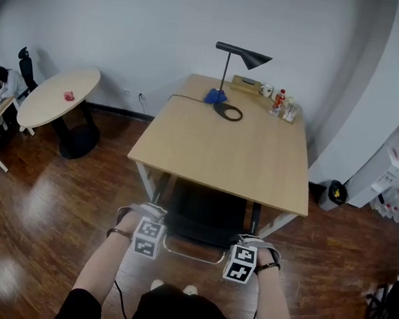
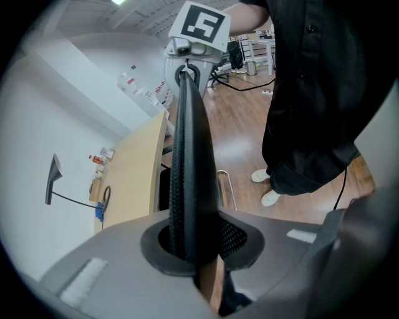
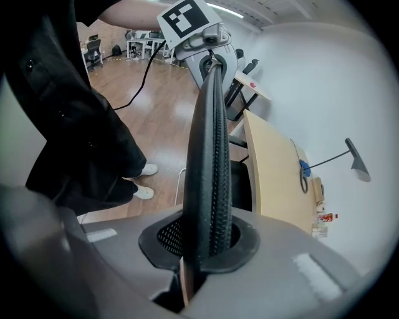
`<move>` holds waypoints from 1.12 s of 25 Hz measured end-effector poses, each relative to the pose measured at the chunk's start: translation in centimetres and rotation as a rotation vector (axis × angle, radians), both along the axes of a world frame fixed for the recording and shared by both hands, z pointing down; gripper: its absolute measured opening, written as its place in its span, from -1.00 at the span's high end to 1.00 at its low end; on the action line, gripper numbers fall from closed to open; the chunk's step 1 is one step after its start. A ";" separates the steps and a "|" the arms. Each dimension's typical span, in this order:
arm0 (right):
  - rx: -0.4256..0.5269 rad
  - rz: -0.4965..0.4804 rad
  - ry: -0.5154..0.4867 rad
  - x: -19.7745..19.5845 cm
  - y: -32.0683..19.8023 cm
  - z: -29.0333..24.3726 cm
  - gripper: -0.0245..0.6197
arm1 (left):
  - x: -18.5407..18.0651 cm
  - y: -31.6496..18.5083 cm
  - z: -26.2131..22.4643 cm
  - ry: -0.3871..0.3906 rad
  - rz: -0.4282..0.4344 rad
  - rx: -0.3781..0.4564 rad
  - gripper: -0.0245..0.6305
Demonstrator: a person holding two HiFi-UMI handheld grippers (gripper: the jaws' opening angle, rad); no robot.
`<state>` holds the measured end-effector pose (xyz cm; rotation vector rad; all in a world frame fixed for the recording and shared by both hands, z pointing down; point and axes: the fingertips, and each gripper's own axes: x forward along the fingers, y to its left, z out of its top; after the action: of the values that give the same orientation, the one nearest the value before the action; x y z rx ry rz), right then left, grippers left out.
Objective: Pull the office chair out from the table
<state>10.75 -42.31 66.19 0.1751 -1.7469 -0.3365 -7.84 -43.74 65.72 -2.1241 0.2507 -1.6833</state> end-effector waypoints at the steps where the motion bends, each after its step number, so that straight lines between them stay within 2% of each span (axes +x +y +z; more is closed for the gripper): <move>1: -0.005 0.001 0.002 0.0 0.5 0.0 0.78 | 0.0 0.5 -0.1 0.002 0.001 0.002 0.76; 28: -0.054 0.062 0.001 -1.3 14.3 -0.2 0.74 | -1.3 13.8 -0.4 0.015 0.041 -0.016 0.77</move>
<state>9.45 -28.04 66.02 0.1899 -1.7439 -0.2437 -9.12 -29.94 65.37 -2.1390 0.1970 -1.6524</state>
